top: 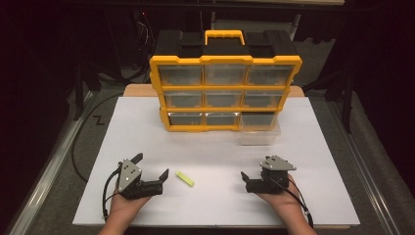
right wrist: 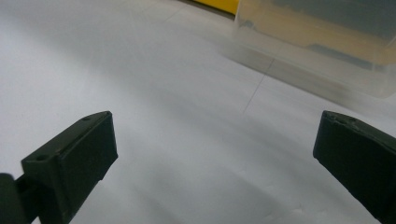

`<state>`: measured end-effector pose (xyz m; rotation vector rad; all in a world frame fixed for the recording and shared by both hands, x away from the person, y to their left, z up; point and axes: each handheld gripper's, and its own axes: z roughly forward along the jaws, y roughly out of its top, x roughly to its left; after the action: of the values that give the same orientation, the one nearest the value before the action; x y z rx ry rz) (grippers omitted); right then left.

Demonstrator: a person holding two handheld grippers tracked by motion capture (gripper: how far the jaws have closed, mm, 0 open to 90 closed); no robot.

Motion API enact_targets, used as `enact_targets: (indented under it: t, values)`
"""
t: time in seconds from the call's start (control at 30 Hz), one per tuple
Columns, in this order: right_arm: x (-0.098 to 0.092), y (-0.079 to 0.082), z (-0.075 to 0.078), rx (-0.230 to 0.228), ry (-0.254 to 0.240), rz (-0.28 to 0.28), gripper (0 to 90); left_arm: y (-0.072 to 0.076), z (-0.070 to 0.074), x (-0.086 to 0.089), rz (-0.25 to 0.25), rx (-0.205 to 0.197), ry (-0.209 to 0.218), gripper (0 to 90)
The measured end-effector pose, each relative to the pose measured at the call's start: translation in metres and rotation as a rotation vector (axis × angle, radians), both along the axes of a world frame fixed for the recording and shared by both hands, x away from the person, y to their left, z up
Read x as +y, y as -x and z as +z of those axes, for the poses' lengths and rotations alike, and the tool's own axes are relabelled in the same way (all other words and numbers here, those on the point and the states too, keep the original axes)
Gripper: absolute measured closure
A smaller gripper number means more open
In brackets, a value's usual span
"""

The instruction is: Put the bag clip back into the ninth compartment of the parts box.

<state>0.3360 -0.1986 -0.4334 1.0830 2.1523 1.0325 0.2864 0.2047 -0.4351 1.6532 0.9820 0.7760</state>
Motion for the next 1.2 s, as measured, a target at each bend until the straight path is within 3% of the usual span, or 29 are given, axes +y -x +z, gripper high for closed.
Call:
enact_targets:
  t: [0.3, 0.67, 1.2]
  values:
    - [0.006, -0.005, -0.002, 0.074, 0.079, 0.048, 0.9, 0.002, 0.002, 0.000, 0.002, -0.005, 0.004, 0.3]
    - [0.007, -0.011, -0.007, 0.212, 0.098, 0.094, 0.8, 0.002, 0.001, -0.001, -0.008, -0.004, -0.004, 0.3]
    - [0.007, -0.011, 0.005, 0.263, 0.099, 0.175, 0.8, 0.003, 0.002, -0.001, -0.011, -0.011, 0.005, 0.3]
